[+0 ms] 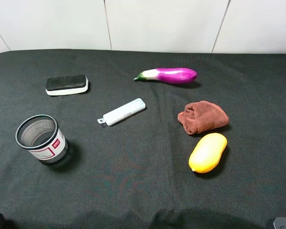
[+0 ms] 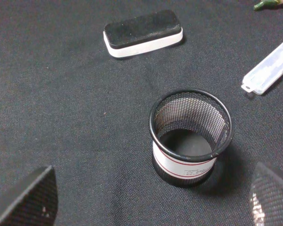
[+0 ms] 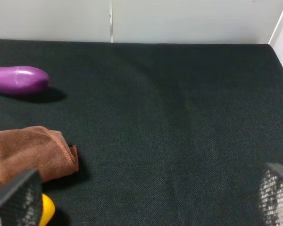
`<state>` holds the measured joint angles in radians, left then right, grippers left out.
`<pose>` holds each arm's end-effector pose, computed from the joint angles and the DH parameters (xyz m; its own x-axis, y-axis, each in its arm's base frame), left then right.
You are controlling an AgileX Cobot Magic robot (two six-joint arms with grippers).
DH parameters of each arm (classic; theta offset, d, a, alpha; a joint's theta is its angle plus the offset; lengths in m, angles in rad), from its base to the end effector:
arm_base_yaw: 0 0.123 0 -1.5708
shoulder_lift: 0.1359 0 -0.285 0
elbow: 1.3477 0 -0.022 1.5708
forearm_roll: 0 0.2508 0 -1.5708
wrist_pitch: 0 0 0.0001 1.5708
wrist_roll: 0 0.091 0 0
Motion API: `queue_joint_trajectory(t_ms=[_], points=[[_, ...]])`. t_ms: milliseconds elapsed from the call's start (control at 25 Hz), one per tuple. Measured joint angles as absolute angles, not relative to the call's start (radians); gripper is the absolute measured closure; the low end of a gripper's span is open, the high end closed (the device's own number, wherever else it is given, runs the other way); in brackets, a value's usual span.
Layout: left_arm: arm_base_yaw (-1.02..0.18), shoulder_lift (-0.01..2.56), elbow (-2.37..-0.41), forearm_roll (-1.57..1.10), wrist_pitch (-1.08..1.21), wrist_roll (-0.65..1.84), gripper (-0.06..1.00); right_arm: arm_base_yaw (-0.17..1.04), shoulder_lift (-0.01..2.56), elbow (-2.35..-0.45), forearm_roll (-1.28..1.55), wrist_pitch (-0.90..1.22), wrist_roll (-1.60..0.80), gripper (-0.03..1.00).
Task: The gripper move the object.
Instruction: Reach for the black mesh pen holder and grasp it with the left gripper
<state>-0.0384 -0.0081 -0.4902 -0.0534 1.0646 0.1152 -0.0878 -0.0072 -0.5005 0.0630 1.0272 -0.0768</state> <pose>-0.0053 -0.0040 0.2743 -0.4512 0.1065 -0.8861 0.1205 0.9910 0.0577 -0.0043 0.0053 0.2803 -0.4179 -0.0075 -0.9085 0.0204 0.9996 -0.0176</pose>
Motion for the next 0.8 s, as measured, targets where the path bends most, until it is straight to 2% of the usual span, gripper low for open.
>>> queue_joint_trajectory(t_ms=[240,800], points=[[-0.038,0.003,-0.49,-0.053,1.065,0.115,0.1,-0.088,-0.007,-0.5,0.063,1.027,-0.077,0.27],[-0.038,0.347,-0.491,-0.056,1.061,0.115,0.1,-0.088,-0.007,-0.5,0.063,1.027,-0.077,0.27]])
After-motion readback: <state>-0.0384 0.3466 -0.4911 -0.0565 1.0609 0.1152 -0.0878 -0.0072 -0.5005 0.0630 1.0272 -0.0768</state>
